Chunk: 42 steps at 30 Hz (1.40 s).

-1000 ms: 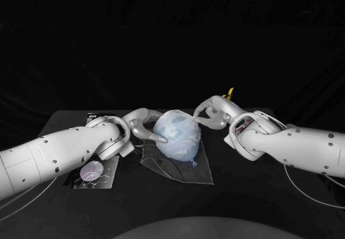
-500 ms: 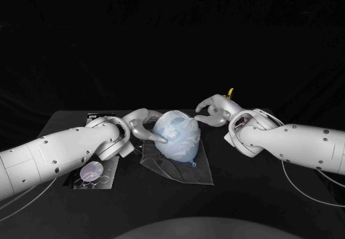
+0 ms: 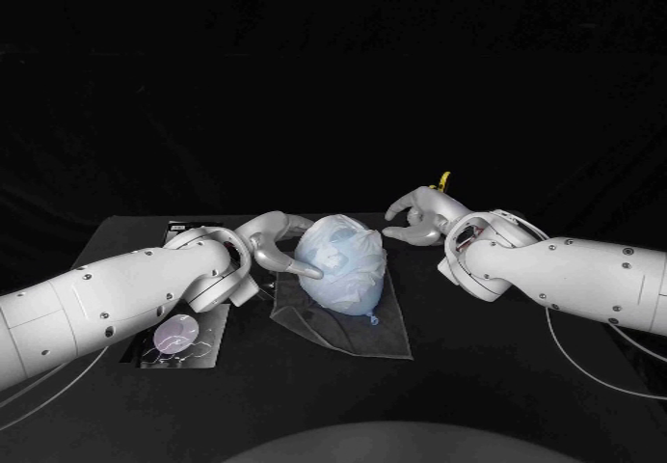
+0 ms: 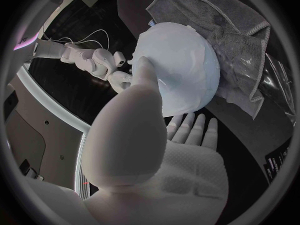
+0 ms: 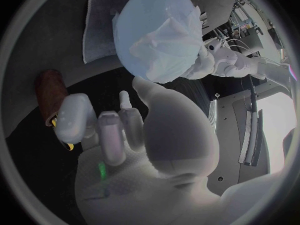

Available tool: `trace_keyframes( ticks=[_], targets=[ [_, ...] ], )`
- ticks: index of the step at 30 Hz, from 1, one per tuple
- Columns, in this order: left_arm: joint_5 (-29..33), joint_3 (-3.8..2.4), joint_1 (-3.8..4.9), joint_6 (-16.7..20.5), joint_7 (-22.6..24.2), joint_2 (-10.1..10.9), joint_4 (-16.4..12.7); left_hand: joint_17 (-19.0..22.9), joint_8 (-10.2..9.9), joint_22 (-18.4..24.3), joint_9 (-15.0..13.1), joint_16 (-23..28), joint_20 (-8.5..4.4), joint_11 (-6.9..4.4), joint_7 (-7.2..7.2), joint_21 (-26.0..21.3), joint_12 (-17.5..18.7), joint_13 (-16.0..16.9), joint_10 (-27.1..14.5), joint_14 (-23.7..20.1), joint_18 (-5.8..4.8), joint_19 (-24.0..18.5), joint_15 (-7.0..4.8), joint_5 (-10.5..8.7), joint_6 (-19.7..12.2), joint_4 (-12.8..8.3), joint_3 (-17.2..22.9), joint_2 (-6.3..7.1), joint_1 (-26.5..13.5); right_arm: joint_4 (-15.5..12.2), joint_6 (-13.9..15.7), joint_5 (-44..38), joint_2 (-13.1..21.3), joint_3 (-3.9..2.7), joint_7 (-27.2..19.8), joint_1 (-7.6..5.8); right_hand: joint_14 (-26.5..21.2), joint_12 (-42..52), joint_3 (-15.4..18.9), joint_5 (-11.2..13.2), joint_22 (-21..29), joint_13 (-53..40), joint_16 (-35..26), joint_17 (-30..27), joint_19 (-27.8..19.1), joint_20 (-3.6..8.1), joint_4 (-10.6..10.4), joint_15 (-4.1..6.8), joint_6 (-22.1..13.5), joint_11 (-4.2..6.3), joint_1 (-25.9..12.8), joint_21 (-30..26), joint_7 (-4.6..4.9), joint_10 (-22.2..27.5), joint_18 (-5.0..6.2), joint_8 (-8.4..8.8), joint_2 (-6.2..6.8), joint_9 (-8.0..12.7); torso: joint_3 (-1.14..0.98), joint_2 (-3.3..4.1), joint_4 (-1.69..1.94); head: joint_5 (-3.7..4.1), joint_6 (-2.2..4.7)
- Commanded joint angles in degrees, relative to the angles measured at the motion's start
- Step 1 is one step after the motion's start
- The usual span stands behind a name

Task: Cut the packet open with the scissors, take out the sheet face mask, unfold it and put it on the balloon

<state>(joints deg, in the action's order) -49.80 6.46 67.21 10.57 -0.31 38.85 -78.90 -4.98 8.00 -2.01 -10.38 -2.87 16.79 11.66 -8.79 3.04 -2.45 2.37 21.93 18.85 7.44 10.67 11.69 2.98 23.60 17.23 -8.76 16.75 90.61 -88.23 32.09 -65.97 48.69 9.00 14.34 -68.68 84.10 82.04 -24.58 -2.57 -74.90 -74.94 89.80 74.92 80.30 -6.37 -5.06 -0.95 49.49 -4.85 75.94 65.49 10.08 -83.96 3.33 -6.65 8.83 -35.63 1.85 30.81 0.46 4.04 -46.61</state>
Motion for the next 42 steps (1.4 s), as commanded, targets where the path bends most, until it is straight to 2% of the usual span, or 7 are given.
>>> trace_keyframes(
  ticks=[1, 7, 11, 17, 22, 33, 42],
  targets=[
    [1.23, 0.07, -0.08, -1.17, -0.12, -0.13, -0.11, 0.08, 0.17, -0.05, -0.04, 0.31, -0.07, -0.11, -4.83, 0.2, 0.23, -0.09, -0.39, -0.39, 0.98, 0.1, -0.06, 0.21, -0.28, 0.13, -0.2, -0.01, -0.05, -1.16, 3.79, 0.35, 0.58, -0.03, -2.24, -0.06, 5.9, 0.05, -0.2, -0.26, -9.11, -9.79, 0.2, 15.08, 0.3, -0.39, -0.07, -0.26, 1.57, -0.19, 0.69, 0.52, -0.29, -0.64, 1.07, -0.86, -0.83, -0.19, 0.03, 0.04, -0.07, 0.02, 0.18],
    [2.29, 0.07, -0.09, -1.14, -0.06, -0.16, 0.01, 0.08, 0.17, -0.05, -0.04, 0.31, -0.07, -0.11, -4.83, 0.2, 0.23, -0.09, -0.39, -0.39, 0.98, 0.1, -0.06, 0.21, -0.28, 0.13, -0.2, -0.01, -0.05, -5.2, 10.37, 2.37, 2.74, 0.09, -15.13, 0.11, 1.43, -21.54, -5.55, -0.11, -4.19, 5.51, -4.29, 5.45, -7.47, 0.88, 1.24, 1.4, 6.13, 1.39, 3.92, -17.06, -1.92, 11.95, 4.2, -1.76, -4.51, 0.75, 0.07, -0.03, -0.06, 0.3, 0.52],
    [2.48, 0.07, -0.1, -1.18, -0.02, -0.23, 0.09, 0.07, 0.19, -0.05, -0.06, 0.31, -0.07, -0.11, -4.82, 0.21, 0.23, -0.09, -0.39, -0.37, 0.98, 0.13, -0.06, 0.21, -0.26, 0.13, -0.15, -0.03, -0.08, -6.88, 12.76, 3.21, 3.5, 0.29, -19.2, 0.83, -9.51, -46.62, -7.07, -0.41, 3.3, 24.19, -18.47, -13.99, -18.42, 0.39, 0.67, 0.95, 5.5, 1.11, 1.62, -38.97, -1.29, 22.72, 6.95, -0.92, -2.22, 1.85, 0.12, -0.07, -0.07, 0.51, 0.86],
    [2.57, 0.07, -0.11, -1.25, 0.03, -0.29, 0.15, 0.07, 0.19, -0.05, -0.06, 0.31, -0.07, -0.11, -4.82, 0.21, 0.23, -0.09, -0.39, -0.37, 0.98, 0.13, -0.06, 0.21, -0.26, 0.13, -0.15, -0.03, -0.08, -5.65, 14.69, 11.87, 2.63, 0.6, -20.05, 1.71, -24.43, -54.52, -1.4, -0.5, 9.86, 30.73, -36.28, -30.69, -24.82, -2.19, -5.89, -2.36, 0.18, -1.95, -4.88, -47.67, 1.34, 29.08, 6.2, 1.0, 2.14, 3.03, 0.02, -0.01, 0.01, 0.71, 1.14],
    [2.6, 0.07, -0.11, -1.27, 0.01, -0.23, 0.09, 0.07, 0.19, -0.05, -0.06, 0.31, -0.07, -0.11, -4.82, 0.21, 0.23, -0.09, -0.39, -0.37, 0.98, 0.13, -0.06, 0.21, -0.26, 0.13, -0.15, -0.03, -0.08, -3.08, 14.34, 20.61, 1.18, 0.72, -21.63, 2.1, -42.85, -64.42, 5.75, -0.37, 22.88, 42.09, -55.85, -40.52, -37.13, -6.81, -11.06, -8.61, -5.74, -6.96, -4.34, -61.99, 5.14, 36.97, 4.59, 0.6, 3.13, 3.45, 0.01, 0.1, 0.04, 0.85, 1.28],
    [2.62, 0.07, -0.12, -1.34, -0.01, -0.13, -0.01, 0.07, 0.19, -0.05, -0.06, 0.31, -0.07, -0.11, -4.82, 0.21, 0.23, -0.09, -0.39, -0.37, 0.98, 0.13, -0.06, 0.21, -0.26, 0.13, -0.15, -0.03, -0.08, 3.02, 10.77, 25.84, -2.87, 0.8, -22.33, 2.55, -44.46, -72.32, 20.48, -0.16, 42.02, 60.4, -72.18, -55.02, -45.2, -10.16, -11.57, -11.06, -10.5, -8.83, 2.34, -61.93, 6.29, 37.57, 5.14, -0.88, -2.35, 7.77, 0.0, 0.08, 0.08, 0.95, 1.29],
    [2.62, 0.07, -0.11, -1.35, -0.03, -0.06, -0.01, 0.07, 0.19, -0.05, -0.06, 0.31, -0.07, -0.11, -4.82, 0.21, 0.23, -0.09, -0.39, -0.37, 0.98, 0.13, -0.06, 0.21, -0.26, 0.13, -0.15, -0.03, -0.08, 2.73, 7.5, 26.13, -3.27, 0.81, -23.53, 3.27, -50.06, -73.68, 32.52, -0.24, 49.07, 64.76, -77.36, -59.8, -50.75, -10.27, -12.03, -12.33, -13.65, -9.51, 1.05, -62.27, 6.79, 40.35, 3.76, -1.32, -0.63, 10.31, 0.04, 0.04, 0.05, 0.89, 1.0]
  ],
)
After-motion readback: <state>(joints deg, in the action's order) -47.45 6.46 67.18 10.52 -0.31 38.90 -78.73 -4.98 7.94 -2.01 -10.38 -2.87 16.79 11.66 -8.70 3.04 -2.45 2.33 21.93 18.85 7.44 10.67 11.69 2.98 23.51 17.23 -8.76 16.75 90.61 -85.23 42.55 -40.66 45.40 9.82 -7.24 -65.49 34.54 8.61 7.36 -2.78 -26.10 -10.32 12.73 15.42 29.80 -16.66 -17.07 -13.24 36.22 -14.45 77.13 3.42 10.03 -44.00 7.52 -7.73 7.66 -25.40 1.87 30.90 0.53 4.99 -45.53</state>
